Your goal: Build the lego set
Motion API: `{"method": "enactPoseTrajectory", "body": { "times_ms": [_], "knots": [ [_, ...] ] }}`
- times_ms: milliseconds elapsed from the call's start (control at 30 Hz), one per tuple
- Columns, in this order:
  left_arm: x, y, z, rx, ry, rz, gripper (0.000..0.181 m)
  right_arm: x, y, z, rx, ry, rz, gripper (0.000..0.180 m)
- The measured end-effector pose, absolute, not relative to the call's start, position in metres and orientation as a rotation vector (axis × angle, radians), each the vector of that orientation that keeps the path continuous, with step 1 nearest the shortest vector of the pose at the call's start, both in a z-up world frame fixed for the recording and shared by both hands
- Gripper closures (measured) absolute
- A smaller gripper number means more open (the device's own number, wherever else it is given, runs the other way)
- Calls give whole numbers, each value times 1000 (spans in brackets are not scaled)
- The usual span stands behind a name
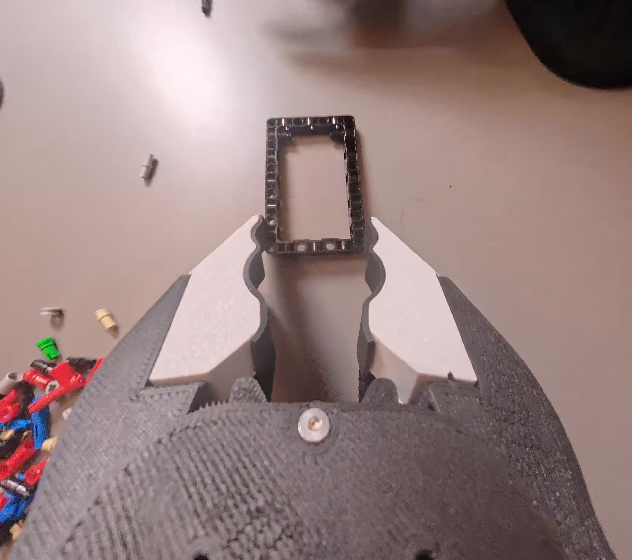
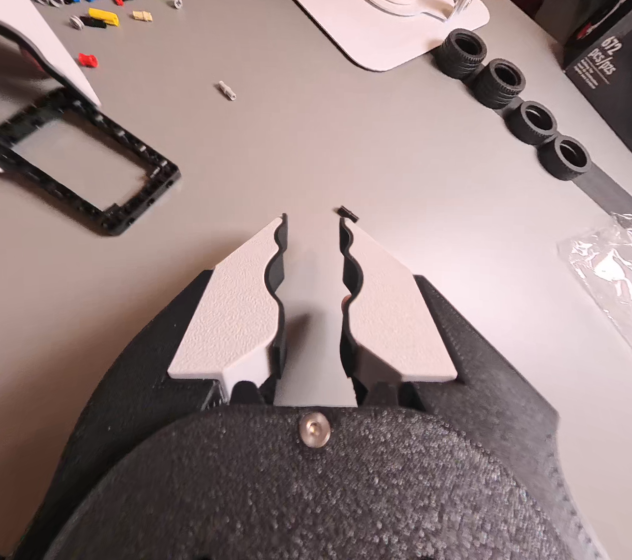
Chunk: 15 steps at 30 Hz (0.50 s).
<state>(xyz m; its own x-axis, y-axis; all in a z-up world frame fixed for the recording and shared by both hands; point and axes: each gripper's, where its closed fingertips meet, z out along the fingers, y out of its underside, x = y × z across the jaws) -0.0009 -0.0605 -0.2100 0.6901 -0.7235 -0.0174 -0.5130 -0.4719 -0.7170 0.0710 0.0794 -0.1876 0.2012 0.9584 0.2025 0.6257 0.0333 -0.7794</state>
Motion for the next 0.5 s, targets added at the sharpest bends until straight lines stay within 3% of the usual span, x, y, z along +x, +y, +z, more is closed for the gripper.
{"method": "enactPoseTrajectory", "body": {
  "times_ms": [33, 233, 467, 500],
  "knots": [
    [1, -61, -214, -2176, 973, -358, 122, 69, 78, -188, -1676, -1512, 530, 150],
    [3, -57, -214, -2129, 982, -303, 121, 65, 80, -190, -1671, -1474, 557, 136],
    [6, -58, -213, -2072, 941, -297, 124, 56, 78, -175, -1553, -1373, 685, 134],
    [6, -58, -213, -2068, 928, -283, 132, 55, 80, -176, -1551, -1377, 675, 136]
  ]
}}
